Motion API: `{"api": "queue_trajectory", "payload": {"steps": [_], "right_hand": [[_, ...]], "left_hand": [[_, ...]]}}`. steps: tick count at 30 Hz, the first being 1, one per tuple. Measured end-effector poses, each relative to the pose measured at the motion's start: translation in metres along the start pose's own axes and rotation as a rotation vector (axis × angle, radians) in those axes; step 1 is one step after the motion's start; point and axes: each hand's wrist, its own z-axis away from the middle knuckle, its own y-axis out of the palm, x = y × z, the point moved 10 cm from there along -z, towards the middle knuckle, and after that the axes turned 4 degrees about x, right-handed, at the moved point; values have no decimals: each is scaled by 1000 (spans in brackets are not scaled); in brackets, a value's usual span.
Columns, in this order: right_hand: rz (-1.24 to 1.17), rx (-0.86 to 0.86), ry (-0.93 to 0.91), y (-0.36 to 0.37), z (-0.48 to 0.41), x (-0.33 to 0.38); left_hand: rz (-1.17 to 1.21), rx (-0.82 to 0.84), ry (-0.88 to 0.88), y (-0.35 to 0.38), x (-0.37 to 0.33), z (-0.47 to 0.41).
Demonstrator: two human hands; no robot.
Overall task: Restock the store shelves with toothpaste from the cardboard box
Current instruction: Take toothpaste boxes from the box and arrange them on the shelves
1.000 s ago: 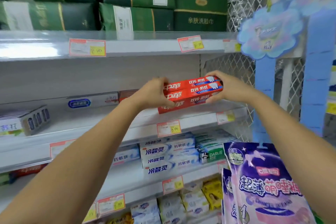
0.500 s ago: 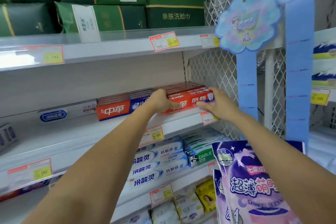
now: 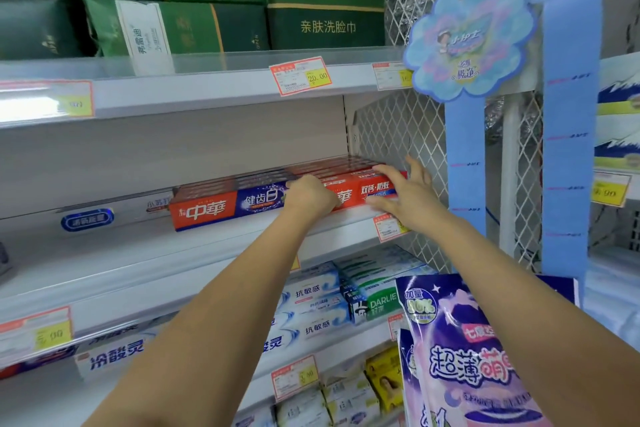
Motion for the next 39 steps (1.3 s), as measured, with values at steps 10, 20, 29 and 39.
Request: {"api": "queue_trajectory", "payload": {"steps": [10,20,29,39], "right_hand": [[-78,12,63,6,1,-5],[-44,-258,-331,4,130,83],[141,347,-170,232,265,68],[16,945,406,485,517,-46]], "left_hand": [[-114,37,-30,10,-13,8],[261,-368,567,-38,31,182],[313,83,211,117,247,280],[263,554,-338,312,506,439]]}}
